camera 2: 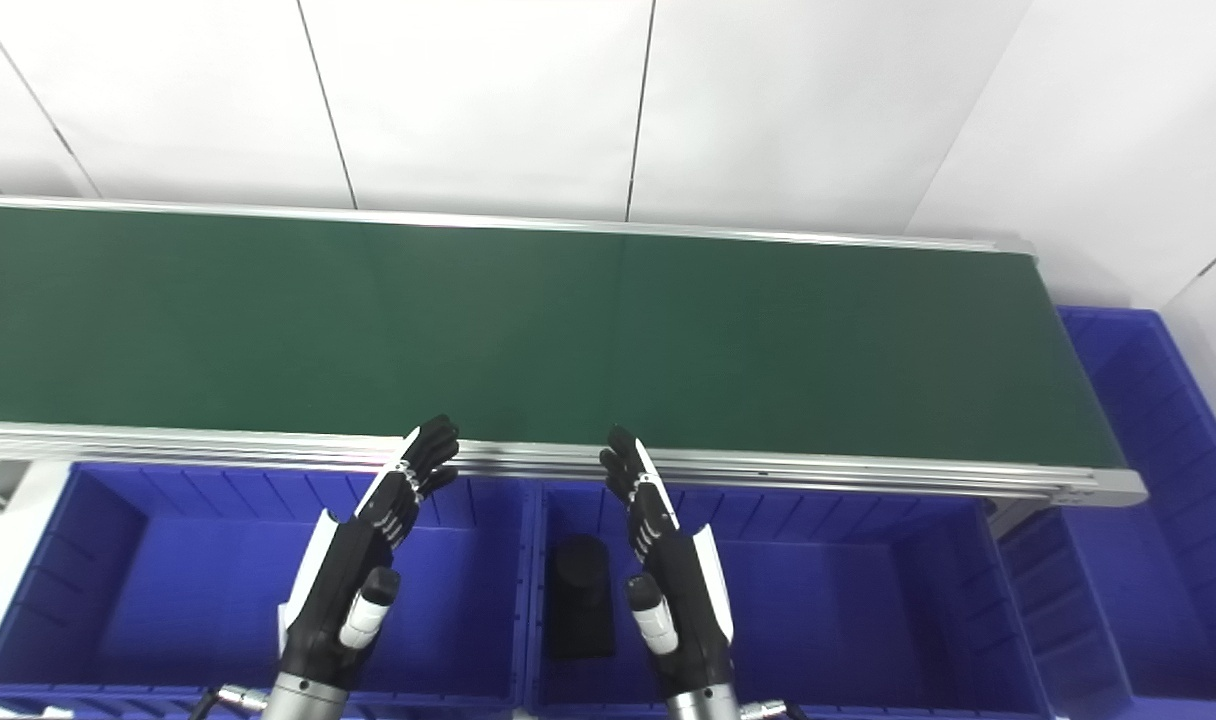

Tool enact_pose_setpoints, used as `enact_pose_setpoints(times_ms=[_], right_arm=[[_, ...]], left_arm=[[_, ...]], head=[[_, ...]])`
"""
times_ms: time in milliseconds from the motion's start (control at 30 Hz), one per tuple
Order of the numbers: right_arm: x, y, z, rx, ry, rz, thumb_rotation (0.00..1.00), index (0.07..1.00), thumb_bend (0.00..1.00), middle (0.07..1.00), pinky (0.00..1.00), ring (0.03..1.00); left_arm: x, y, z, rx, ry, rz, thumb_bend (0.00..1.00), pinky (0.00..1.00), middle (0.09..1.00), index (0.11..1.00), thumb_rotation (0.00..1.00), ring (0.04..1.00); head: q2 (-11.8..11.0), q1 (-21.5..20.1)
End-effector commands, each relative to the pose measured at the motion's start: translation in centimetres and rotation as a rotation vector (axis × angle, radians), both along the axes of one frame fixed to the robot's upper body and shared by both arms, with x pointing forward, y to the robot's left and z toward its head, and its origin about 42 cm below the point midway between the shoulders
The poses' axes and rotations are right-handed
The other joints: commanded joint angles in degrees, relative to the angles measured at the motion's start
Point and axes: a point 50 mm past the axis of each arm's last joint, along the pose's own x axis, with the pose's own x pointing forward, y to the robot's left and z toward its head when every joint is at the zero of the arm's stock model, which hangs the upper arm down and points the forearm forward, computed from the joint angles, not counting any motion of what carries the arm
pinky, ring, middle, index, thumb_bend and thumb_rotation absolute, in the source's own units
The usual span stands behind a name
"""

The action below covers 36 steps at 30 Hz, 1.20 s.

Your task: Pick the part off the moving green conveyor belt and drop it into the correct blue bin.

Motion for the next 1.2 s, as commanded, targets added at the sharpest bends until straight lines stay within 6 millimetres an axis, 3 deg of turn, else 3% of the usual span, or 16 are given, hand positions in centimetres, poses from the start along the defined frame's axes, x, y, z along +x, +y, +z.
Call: enact_pose_setpoints(times_ms=[0,467,667,1167], right_arm=[[0.2,0.3,1.0,0.016,-0.050,0.006,0.99,0.962,0.92,0.969,0.95,0.950],[0.1,0.3,0.4,0.007,-0.037,-0.003,0.99,0.961,0.92,0.971,0.95,0.954],[0.1,0.1,-0.3,-0.007,-0.019,-0.011,1.00,0.961,0.91,0.968,0.95,0.960],[0.1,0.1,-1.2,-0.039,0.009,-0.020,1.00,0.964,0.89,0.975,0.95,0.959]], left_arm=[[0.3,-0.1,1.2,-0.017,-0.052,-0.003,0.83,0.89,0.931,0.927,1.00,0.918],[0.2,0.0,0.6,-0.002,-0.047,0.002,0.84,0.86,0.922,0.917,1.00,0.907],[0.2,0.3,-0.5,0.001,-0.018,0.001,0.78,0.88,0.926,0.925,1.00,0.919],[0.1,0.4,-1.5,0.019,0.006,0.005,0.74,0.89,0.930,0.927,1.00,0.923]], head=[[0.1,0.0],[-0.1,-0.1],[-0.1,-0.1],[0.1,-0.1]])
